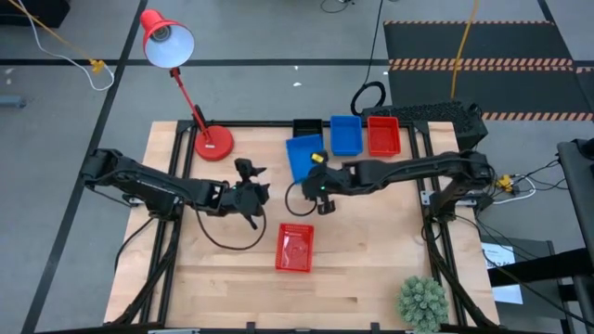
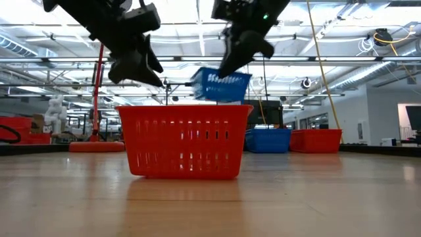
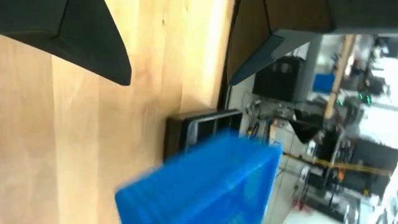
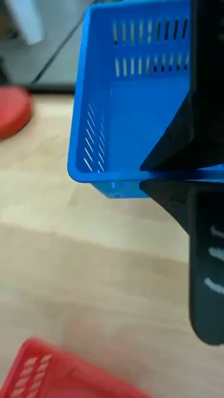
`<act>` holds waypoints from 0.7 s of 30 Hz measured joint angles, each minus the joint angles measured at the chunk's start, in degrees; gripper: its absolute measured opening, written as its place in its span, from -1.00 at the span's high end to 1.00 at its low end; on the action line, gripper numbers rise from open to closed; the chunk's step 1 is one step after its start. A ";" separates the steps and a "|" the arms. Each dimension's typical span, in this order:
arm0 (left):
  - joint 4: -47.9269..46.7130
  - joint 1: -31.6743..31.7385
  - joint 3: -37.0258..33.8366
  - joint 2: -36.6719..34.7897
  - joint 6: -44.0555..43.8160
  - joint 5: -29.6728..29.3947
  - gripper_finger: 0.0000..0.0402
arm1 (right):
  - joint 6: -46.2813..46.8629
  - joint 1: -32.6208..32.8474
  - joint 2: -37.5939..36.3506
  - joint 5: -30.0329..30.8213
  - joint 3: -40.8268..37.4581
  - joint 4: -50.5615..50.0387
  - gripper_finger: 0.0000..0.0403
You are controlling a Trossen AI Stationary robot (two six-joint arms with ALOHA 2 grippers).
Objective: Stack baskets by color
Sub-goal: Stack the bottom blue basket on top of the top blue basket
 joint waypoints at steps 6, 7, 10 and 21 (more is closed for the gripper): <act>-2.90 -0.04 -0.02 -4.33 -5.26 0.03 -0.25 | 2.22 -1.42 -5.74 2.66 0.00 -6.56 0.96; -3.91 0.00 -0.02 -5.05 -6.00 0.07 -0.22 | 2.38 -1.95 -6.50 2.69 0.00 -6.85 0.96; -4.11 0.00 -0.05 -7.05 -8.30 0.02 -0.14 | 2.50 -3.87 -8.82 2.69 0.02 -8.69 0.96; -4.08 1.01 -0.07 -8.51 -11.07 5.55 0.09 | -4.49 -11.54 -13.93 2.17 0.02 -11.95 0.96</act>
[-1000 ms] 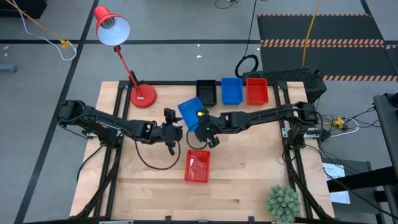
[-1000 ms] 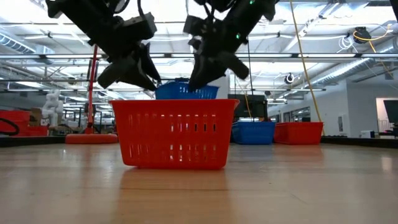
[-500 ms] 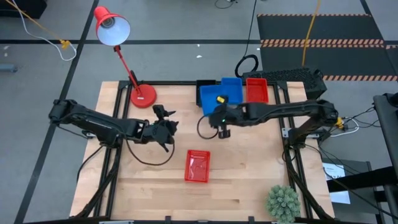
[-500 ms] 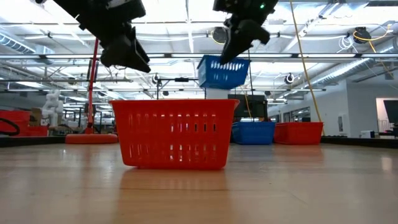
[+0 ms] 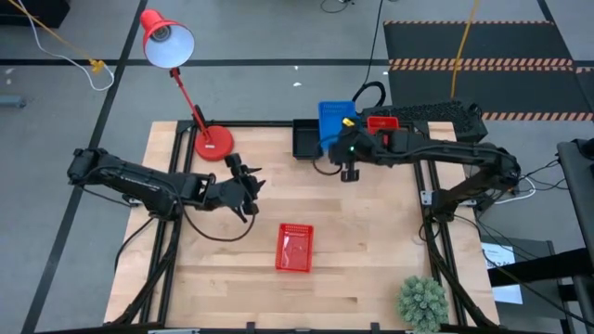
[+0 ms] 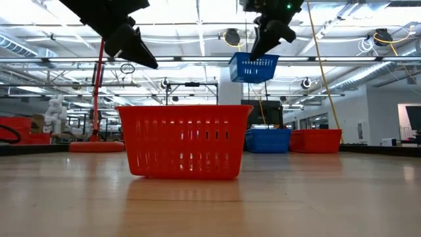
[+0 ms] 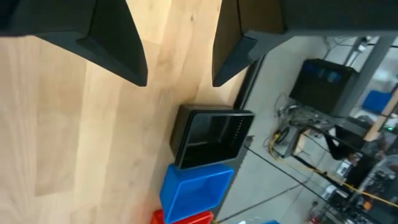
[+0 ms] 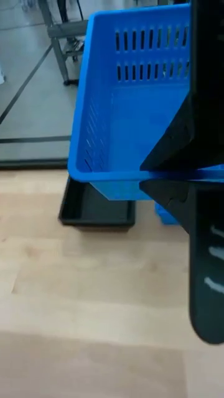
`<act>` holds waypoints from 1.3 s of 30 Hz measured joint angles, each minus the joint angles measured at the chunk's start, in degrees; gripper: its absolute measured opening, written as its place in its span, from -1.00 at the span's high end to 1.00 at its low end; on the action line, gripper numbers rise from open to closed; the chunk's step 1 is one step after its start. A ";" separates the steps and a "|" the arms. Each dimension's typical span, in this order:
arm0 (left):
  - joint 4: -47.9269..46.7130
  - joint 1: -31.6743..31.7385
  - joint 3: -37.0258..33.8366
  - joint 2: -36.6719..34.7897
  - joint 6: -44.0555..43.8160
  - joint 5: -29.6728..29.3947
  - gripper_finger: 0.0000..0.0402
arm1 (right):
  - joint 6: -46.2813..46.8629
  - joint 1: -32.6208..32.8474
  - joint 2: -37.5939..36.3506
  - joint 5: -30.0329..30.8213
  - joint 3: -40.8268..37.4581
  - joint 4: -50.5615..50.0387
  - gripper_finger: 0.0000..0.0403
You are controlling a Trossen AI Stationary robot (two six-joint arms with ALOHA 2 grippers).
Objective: Stack baskets by color
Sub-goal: Stack the bottom blue basket on top of the top blue basket
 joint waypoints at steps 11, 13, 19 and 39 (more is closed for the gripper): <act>0.21 1.87 0.00 -0.04 -0.22 1.71 0.18 | -3.20 -7.96 -1.32 -8.07 -1.14 -2.37 0.96; 0.20 1.89 0.00 -0.04 -0.23 1.72 0.18 | -3.30 -8.95 -1.31 -9.25 -2.86 -1.12 0.96; 0.21 1.89 0.00 -0.04 -0.22 1.73 0.18 | -5.72 -11.09 -1.26 -9.17 -9.91 5.75 0.96; 0.21 1.89 0.00 -0.04 -0.22 1.73 0.19 | -9.20 -18.85 -1.24 -13.56 -25.62 24.62 0.96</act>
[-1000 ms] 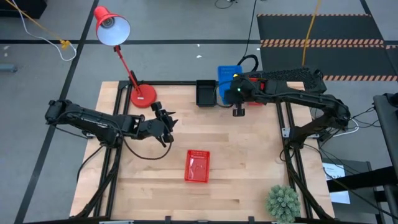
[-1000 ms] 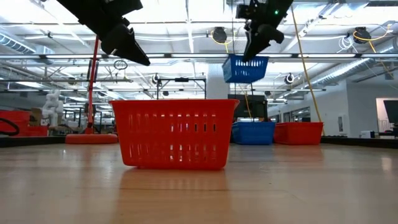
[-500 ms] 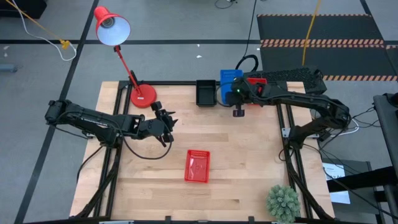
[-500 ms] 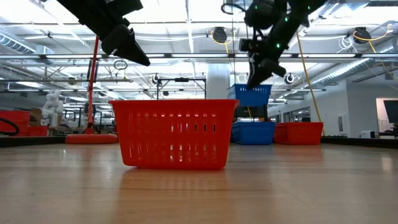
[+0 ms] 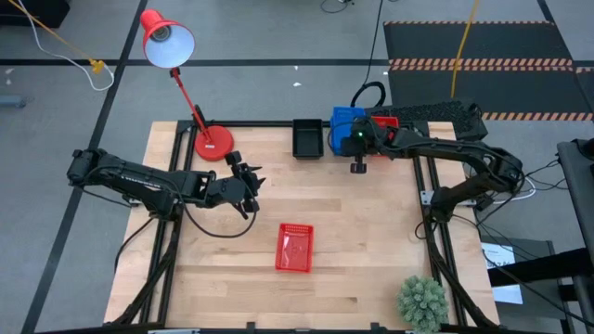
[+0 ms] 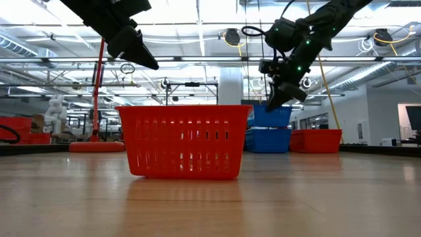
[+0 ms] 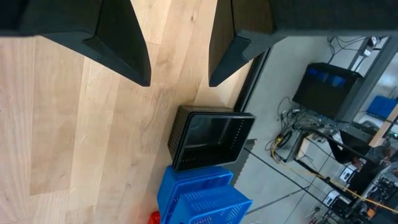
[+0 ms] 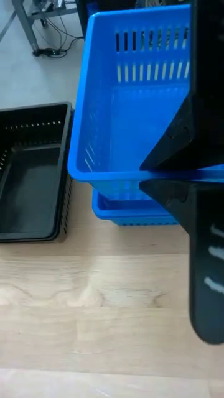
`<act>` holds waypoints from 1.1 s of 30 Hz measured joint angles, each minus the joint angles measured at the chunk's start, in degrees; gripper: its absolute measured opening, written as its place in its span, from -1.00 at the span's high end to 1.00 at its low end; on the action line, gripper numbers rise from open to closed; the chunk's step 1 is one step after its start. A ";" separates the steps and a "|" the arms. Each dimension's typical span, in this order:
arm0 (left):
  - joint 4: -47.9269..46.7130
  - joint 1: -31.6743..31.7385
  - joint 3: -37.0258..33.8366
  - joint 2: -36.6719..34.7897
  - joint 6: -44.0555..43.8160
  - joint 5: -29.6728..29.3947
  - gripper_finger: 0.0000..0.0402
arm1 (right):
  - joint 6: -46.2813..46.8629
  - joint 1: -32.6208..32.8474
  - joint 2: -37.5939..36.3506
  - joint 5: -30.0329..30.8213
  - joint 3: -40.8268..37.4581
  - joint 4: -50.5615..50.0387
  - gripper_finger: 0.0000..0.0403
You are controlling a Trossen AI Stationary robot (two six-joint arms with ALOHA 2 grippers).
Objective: Stack baskets by color
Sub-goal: Stack the bottom blue basket on top of the top blue basket
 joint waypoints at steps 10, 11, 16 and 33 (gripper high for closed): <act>0.00 0.00 -0.04 0.00 0.17 0.00 0.19 | -1.17 -0.42 1.22 -2.44 -0.22 1.25 0.96; 0.00 0.00 -0.04 0.00 0.17 0.00 0.19 | -1.27 -0.60 1.64 -2.72 -0.22 1.76 0.96; 0.00 0.00 -0.04 0.00 0.00 0.00 0.19 | -1.22 -1.11 3.02 -2.71 -0.24 2.42 0.96; 0.04 0.00 -0.04 0.00 0.22 1.90 0.19 | -1.29 -2.51 3.23 -2.97 -0.24 2.53 0.90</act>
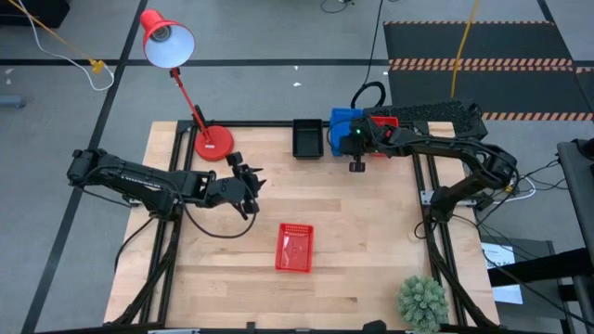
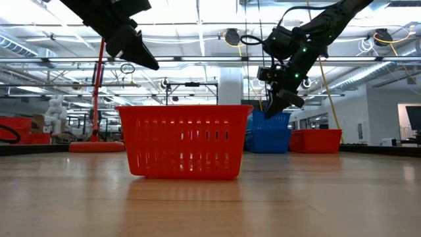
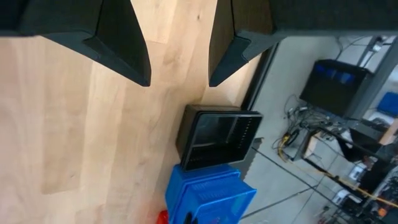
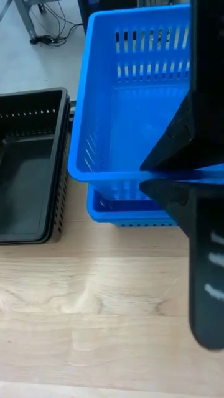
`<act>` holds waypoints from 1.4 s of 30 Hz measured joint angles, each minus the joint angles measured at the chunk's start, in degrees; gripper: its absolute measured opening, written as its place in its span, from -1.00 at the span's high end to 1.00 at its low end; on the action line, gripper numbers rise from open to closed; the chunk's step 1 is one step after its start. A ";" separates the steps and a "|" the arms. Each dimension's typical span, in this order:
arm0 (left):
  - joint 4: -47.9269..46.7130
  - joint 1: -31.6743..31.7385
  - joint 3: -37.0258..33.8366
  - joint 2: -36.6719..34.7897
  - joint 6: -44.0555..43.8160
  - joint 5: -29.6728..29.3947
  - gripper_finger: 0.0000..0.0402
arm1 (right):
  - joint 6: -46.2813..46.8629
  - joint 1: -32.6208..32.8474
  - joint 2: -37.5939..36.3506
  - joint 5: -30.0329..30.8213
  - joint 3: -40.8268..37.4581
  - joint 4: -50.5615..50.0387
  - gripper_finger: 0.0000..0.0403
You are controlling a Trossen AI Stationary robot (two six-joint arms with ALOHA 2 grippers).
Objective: Stack baskets by color
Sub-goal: Stack the bottom blue basket on top of the top blue basket, then stack the bottom red basket on top of the top red basket
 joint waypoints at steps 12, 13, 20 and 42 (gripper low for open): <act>0.58 -0.01 0.00 0.00 -1.16 1.24 0.19 | 3.00 1.07 -0.86 0.49 0.00 -0.03 0.29; 0.65 -0.01 0.00 0.00 -1.18 1.49 0.19 | 3.56 1.54 -1.33 0.75 0.00 -0.06 0.26; 4.63 0.00 0.00 0.02 -1.40 9.32 0.19 | 12.09 7.62 -7.07 3.59 0.00 -1.38 0.16; 9.40 -9.86 0.00 6.55 -9.06 19.22 0.19 | 30.40 42.50 -17.79 7.87 -5.86 -2.09 0.16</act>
